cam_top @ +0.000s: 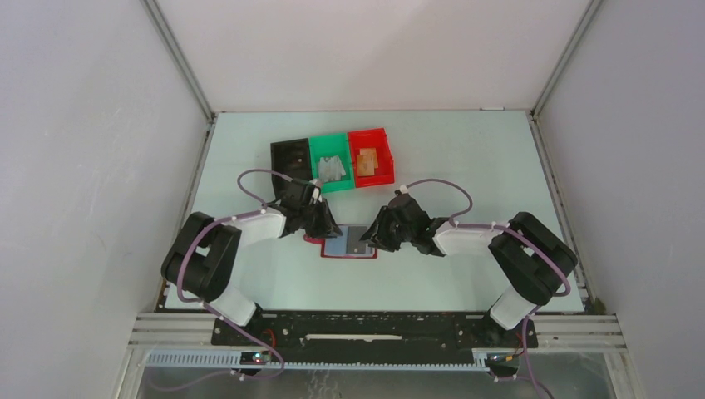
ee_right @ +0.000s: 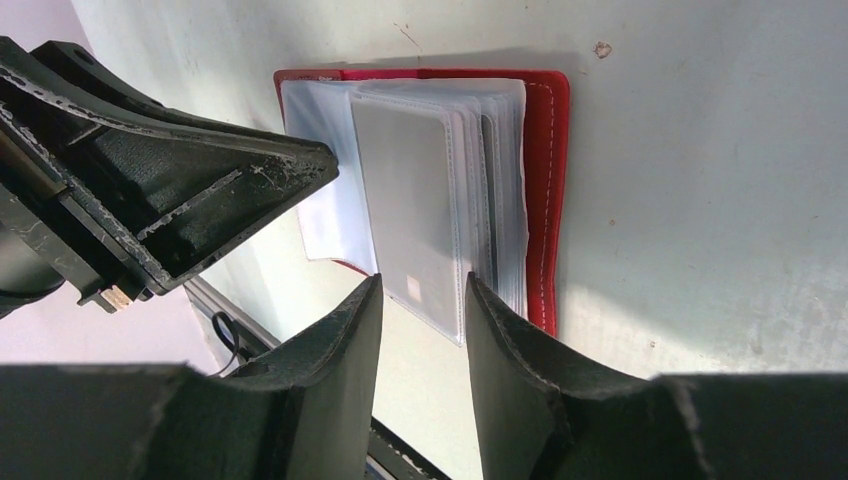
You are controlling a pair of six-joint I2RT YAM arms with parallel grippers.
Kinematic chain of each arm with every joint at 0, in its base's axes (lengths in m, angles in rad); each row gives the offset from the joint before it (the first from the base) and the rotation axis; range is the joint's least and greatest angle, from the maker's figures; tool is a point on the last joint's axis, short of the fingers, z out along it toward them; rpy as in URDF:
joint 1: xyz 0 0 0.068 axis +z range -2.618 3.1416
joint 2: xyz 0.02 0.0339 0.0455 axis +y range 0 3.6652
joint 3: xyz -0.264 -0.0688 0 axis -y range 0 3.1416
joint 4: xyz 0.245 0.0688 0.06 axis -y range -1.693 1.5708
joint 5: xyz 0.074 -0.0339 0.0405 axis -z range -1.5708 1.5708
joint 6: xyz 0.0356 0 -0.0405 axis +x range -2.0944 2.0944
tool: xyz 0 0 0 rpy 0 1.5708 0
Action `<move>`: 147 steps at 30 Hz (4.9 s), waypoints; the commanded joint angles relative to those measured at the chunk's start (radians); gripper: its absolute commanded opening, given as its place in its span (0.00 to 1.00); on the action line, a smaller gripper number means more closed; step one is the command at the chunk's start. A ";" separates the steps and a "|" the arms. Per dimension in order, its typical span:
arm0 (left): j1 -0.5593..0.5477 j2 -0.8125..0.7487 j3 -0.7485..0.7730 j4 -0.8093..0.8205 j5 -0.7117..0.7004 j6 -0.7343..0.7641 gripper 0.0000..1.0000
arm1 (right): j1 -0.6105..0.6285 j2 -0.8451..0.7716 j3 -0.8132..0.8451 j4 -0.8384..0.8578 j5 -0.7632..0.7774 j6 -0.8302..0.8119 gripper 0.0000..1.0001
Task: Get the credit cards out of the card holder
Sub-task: Remove the credit card from the card holder.
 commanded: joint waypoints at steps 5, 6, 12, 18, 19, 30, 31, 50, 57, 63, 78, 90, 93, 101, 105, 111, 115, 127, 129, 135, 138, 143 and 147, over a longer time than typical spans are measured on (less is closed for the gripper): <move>0.000 0.054 -0.033 -0.058 -0.037 0.021 0.28 | 0.007 0.035 -0.005 0.014 0.002 -0.004 0.46; 0.000 0.056 -0.031 -0.058 -0.035 0.021 0.28 | 0.008 0.041 0.001 0.013 0.001 -0.005 0.46; -0.001 0.059 -0.032 -0.052 -0.028 0.021 0.28 | 0.015 0.062 0.028 0.022 -0.015 -0.004 0.45; -0.001 0.058 -0.038 -0.048 -0.025 0.021 0.28 | 0.020 0.054 0.038 0.064 -0.049 -0.005 0.46; -0.001 0.058 -0.038 -0.049 -0.025 0.021 0.28 | 0.021 0.052 0.038 0.077 -0.056 -0.006 0.46; -0.001 0.048 -0.043 -0.045 -0.024 0.021 0.28 | 0.039 0.033 0.066 0.104 -0.075 -0.021 0.45; -0.001 0.048 -0.043 -0.046 -0.022 0.021 0.28 | 0.041 0.030 0.068 0.102 -0.076 -0.022 0.45; 0.099 -0.227 0.028 -0.294 -0.115 0.040 0.33 | 0.083 0.105 0.212 0.102 -0.111 -0.055 0.47; 0.155 -0.328 0.017 -0.338 -0.190 0.035 0.33 | 0.092 0.187 0.262 0.108 -0.163 -0.045 0.48; 0.155 -0.319 0.013 -0.298 -0.090 0.057 0.33 | 0.088 0.130 0.240 0.028 -0.090 -0.080 0.48; 0.057 -0.120 0.005 -0.153 0.033 0.013 0.32 | 0.039 0.148 0.172 0.030 -0.071 -0.039 0.43; 0.059 0.022 -0.029 -0.141 -0.012 0.013 0.30 | 0.022 0.228 0.191 0.042 -0.067 0.004 0.40; 0.059 0.040 -0.036 -0.132 -0.010 0.009 0.30 | 0.014 0.245 0.192 0.046 -0.064 0.033 0.36; 0.059 0.068 -0.034 -0.130 -0.006 0.011 0.29 | 0.007 0.249 0.147 0.166 -0.102 0.083 0.23; 0.060 0.078 -0.034 -0.136 -0.016 0.013 0.29 | 0.007 0.214 0.083 0.240 -0.103 0.103 0.25; 0.060 0.085 -0.032 -0.143 -0.023 0.016 0.29 | -0.006 0.210 0.006 0.375 -0.128 0.151 0.26; 0.060 0.085 -0.029 -0.151 -0.032 0.019 0.29 | -0.009 0.214 0.000 0.411 -0.135 0.164 0.26; 0.066 0.084 -0.028 -0.159 -0.037 0.022 0.29 | -0.019 0.213 -0.046 0.468 -0.127 0.201 0.00; 0.067 0.083 -0.028 -0.159 -0.038 0.023 0.29 | -0.020 0.206 -0.066 0.478 -0.125 0.207 0.00; 0.066 0.087 -0.027 -0.152 -0.027 0.018 0.29 | -0.039 0.158 -0.155 0.516 -0.110 0.212 0.00; 0.066 0.085 -0.029 -0.154 -0.031 0.019 0.29 | -0.046 0.147 -0.192 0.543 -0.110 0.220 0.00; 0.066 0.085 -0.029 -0.154 -0.032 0.019 0.29 | -0.055 0.113 -0.230 0.547 -0.107 0.218 0.00; 0.067 0.080 -0.027 -0.155 -0.028 0.020 0.29 | -0.056 0.096 -0.236 0.529 -0.104 0.207 0.00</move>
